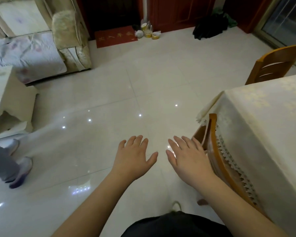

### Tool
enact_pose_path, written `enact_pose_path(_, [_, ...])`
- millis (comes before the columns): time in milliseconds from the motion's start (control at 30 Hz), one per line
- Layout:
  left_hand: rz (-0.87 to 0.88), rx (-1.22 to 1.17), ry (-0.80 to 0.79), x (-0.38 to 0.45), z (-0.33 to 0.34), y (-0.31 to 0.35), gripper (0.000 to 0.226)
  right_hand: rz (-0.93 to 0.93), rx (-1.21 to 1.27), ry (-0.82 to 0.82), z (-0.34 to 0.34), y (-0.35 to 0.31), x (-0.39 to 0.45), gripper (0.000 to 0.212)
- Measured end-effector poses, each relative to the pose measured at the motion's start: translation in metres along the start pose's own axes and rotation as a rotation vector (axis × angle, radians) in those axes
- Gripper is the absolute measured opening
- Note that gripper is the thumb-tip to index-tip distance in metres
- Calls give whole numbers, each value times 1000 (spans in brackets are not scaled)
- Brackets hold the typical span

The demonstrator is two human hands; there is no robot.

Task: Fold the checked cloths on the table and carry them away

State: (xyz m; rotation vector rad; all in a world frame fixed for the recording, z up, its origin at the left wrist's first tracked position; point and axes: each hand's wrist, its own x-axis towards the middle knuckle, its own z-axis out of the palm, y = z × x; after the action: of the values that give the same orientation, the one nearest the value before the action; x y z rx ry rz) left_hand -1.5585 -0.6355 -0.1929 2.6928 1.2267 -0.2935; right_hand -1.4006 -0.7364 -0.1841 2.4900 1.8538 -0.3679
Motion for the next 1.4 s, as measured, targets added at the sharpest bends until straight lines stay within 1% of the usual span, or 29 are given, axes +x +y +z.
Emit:
enact_pose_path(33, [-10, -9, 7, 10, -2, -4, 92, -2, -1, -5, -3, -1, 12, 91])
enact_pose_path(133, [-15, -32, 20, 46, -6, -15, 89, -18, -15, -48, -7, 0, 51, 87])
enact_pose_path(200, [19, -27, 17, 71, -10, -22, 82, -9, -32, -40, -5, 5, 78, 80])
enact_pose_path(267, [45, -4, -1, 98, -15, -28, 77, 15, -30, -25, -2, 14, 108, 69])
enact_pose_path(367, [49, 27, -15, 146, -30, -35, 76, 43, 2, -19, -2, 29, 158, 60])
enact_pose_path(567, [43, 53, 13, 240, -68, -41, 74, 29, -3, -13, -26, 59, 251, 66])
enact_pose_path(700, [72, 37, 1, 293, -89, -43, 73, 71, 14, 8, -48, 77, 301, 57])
enact_pose_path(800, [105, 47, -1, 341, -96, -49, 76, 95, 22, 17, -56, 95, 341, 57])
enact_pose_path(867, [130, 45, 8, 375, -99, -51, 81, 131, 49, 7, -58, 107, 368, 62])
enact_pose_path(967, [152, 49, 29, 431, -104, -56, 85, 155, 72, 3, -64, 123, 413, 75])
enact_pose_path(1033, [149, 61, 47, 472, -110, -59, 84, 171, 77, -18, -72, 133, 445, 85])
enact_pose_path(1100, [160, 39, 40, 512, -121, -59, 81, 211, 100, -50, -85, 142, 474, 90])
enact_pose_path(1200, [238, 34, 26, 575, -137, -56, 79, 271, 116, -6, -103, 159, 515, 99])
enact_pose_path(1233, [263, 44, 21, 596, -142, -54, 82, 298, 126, 4, -109, 168, 526, 96])
enact_pose_path(1300, [311, 65, 29, 636, -152, -46, 84, 364, 136, 48, -120, 187, 545, 81])
enact_pose_path(1333, [345, 66, 32, 653, -158, -40, 83, 399, 139, 66, -126, 197, 553, 77])
enact_pose_path(1400, [415, 77, 33, 683, -169, -21, 80, 456, 144, 65, -134, 218, 563, 79])
